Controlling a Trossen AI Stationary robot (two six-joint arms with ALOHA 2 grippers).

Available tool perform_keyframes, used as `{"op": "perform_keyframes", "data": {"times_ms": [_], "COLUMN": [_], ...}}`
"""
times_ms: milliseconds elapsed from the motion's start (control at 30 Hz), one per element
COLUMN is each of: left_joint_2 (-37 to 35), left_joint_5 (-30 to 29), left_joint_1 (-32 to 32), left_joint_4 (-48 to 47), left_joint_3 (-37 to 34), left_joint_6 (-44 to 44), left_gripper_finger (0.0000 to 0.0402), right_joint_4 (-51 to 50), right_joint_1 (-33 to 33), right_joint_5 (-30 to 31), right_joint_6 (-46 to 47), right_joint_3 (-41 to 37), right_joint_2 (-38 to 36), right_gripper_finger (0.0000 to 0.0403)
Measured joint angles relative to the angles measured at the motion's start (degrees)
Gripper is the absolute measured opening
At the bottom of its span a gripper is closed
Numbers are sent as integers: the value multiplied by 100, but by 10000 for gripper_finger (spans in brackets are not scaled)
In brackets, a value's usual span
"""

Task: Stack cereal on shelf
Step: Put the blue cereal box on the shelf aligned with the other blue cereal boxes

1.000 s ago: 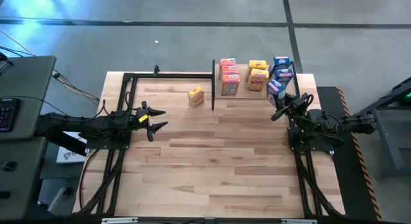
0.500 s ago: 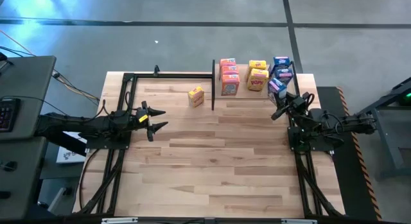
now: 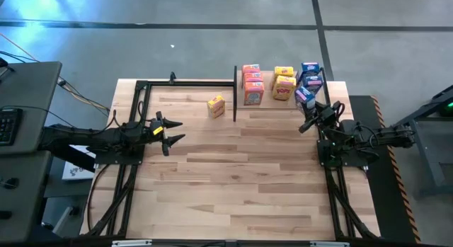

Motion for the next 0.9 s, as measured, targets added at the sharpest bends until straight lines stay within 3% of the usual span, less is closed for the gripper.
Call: {"op": "perform_keyframes", "data": {"times_ms": [900], "left_joint_2": [0], "left_joint_5": [-2], "left_joint_1": [0], "left_joint_4": [1], "left_joint_3": [0], "left_joint_6": [0], "left_gripper_finger": [239], "right_joint_4": [106], "right_joint_1": [-4], "right_joint_5": [302], "right_joint_6": [236], "right_joint_3": [-74], "right_joint_2": [9], "right_gripper_finger": [158]}}
